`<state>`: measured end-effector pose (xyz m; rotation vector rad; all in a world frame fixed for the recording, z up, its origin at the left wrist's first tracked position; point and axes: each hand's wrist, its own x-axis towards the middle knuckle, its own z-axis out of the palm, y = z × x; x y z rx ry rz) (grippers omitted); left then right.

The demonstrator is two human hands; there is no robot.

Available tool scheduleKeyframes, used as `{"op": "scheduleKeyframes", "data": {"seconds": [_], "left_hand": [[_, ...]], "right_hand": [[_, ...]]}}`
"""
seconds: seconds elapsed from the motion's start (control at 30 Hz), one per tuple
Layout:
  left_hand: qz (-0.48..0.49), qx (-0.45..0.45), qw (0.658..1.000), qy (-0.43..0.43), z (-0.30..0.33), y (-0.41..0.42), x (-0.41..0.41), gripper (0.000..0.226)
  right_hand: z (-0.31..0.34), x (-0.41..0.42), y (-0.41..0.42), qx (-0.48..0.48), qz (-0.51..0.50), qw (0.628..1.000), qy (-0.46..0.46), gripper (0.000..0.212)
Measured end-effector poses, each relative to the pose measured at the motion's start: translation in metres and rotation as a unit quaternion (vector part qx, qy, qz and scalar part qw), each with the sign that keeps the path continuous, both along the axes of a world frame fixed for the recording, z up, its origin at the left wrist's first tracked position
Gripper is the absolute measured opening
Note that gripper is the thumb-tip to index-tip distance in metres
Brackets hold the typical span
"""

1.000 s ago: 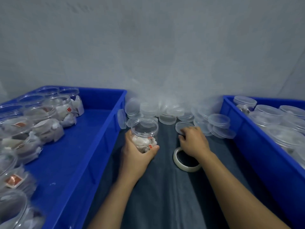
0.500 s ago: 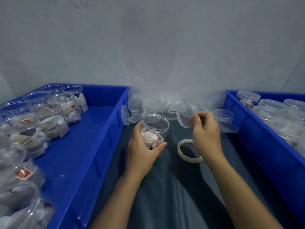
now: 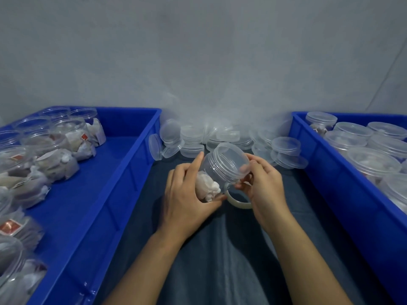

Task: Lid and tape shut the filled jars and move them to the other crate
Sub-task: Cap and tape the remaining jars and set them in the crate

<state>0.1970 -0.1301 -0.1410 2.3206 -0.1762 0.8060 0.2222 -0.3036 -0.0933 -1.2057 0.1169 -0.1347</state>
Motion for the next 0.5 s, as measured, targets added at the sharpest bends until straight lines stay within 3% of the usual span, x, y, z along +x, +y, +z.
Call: {"op": "scheduleKeyframes", "data": {"seconds": [0.33,0.5], "left_hand": [[0.012,0.027,0.999,-0.032,0.000,-0.002,-0.002,0.109],[0.008,0.032,0.999,-0.028,0.000,-0.003,-0.001,0.108]], "right_hand": [[-0.012,0.003,0.002,-0.121,-0.009,0.990,-0.073,0.049],[-0.016,0.000,0.004,-0.188,-0.009,0.977,-0.099,0.041]]}}
